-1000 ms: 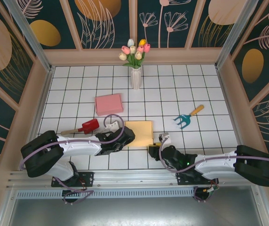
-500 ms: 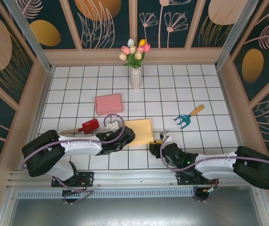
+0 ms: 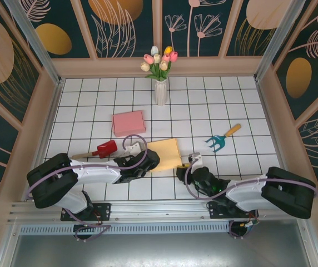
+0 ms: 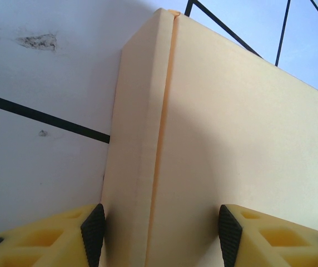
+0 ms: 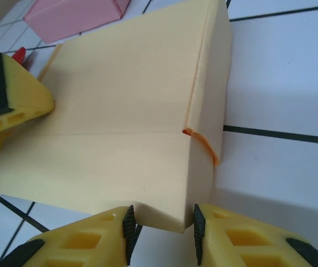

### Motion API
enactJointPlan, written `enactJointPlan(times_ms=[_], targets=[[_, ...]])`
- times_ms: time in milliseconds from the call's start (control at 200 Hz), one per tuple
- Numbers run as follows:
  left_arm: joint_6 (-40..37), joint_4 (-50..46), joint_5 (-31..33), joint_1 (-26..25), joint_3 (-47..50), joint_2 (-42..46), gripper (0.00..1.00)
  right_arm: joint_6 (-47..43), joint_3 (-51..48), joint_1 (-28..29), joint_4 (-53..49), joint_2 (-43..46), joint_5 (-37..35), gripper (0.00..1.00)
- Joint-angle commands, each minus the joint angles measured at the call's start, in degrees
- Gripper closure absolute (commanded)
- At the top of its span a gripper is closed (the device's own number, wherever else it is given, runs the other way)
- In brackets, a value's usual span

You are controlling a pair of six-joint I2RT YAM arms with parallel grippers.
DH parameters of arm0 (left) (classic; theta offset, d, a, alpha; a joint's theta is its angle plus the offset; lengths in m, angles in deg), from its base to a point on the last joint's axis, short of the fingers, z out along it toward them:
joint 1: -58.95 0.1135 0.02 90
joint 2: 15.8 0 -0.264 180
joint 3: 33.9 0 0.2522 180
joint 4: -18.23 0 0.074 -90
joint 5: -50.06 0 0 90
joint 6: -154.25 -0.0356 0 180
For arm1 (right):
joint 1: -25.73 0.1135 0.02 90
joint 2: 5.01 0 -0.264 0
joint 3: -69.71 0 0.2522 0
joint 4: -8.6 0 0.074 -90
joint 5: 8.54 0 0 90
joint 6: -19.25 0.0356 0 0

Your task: Fold the paper box

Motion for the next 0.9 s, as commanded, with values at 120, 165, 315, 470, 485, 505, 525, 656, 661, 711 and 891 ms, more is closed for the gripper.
enactJointPlan(times_ms=[120, 165, 315, 470, 485, 505, 525, 656, 661, 711, 891], targets=[[-0.78, -4.70, -1.82, -0.13, 1.11, -3.35, 0.43, -0.87, -0.98, -0.29, 11.28, -12.21, 1.64, 0.65], [-0.85, -4.67, -2.05, -0.10, 1.00, -3.66, 0.43, -0.87, -0.58, -0.29, 13.38, -14.95, 1.60, 0.65], [-1.31, -4.83, -2.40, -0.13, 0.37, -4.42, 0.43, 0.23, -0.13, 0.28, 20.45, -21.75, 0.72, 0.65], [-1.73, -5.51, -1.55, -0.12, 0.22, -4.18, 0.43, 1.00, 2.78, 1.22, 16.77, -23.17, 0.04, 0.57], [-1.75, -5.71, -1.36, -0.09, 0.14, -4.11, 0.43, 1.25, 2.72, 1.39, 16.81, -23.01, -0.25, 0.57], [-1.95, -5.95, -1.09, -0.06, 0.01, -4.03, 0.43, 1.59, 2.57, 1.72, 16.81, -22.67, -0.72, 0.56], [-2.13, -6.27, -0.69, -0.10, -0.02, -3.91, 0.43, 2.02, 2.29, 1.87, 16.79, -22.19, -1.26, 0.54], [-3.92, -8.55, 2.63, -0.11, -0.39, -2.63, 0.43, 4.05, 0.66, 3.03, 11.40, -13.71, -4.69, 0.46], [-4.07, -8.55, 2.76, -0.08, -0.39, -2.56, 0.42, 4.05, 0.67, 3.04, 10.95, -13.24, -4.82, 0.45], [-6.22, -7.60, 3.31, -0.08, 0.08, -1.86, 0.42, 4.14, 1.12, 3.14, 4.74, -8.18, -5.57, 0.42], [-18.15, -1.90, 5.85, -0.13, 2.21, 0.90, 0.41, 4.23, 1.57, 3.58, -16.43, 15.42, -6.97, 0.36]])
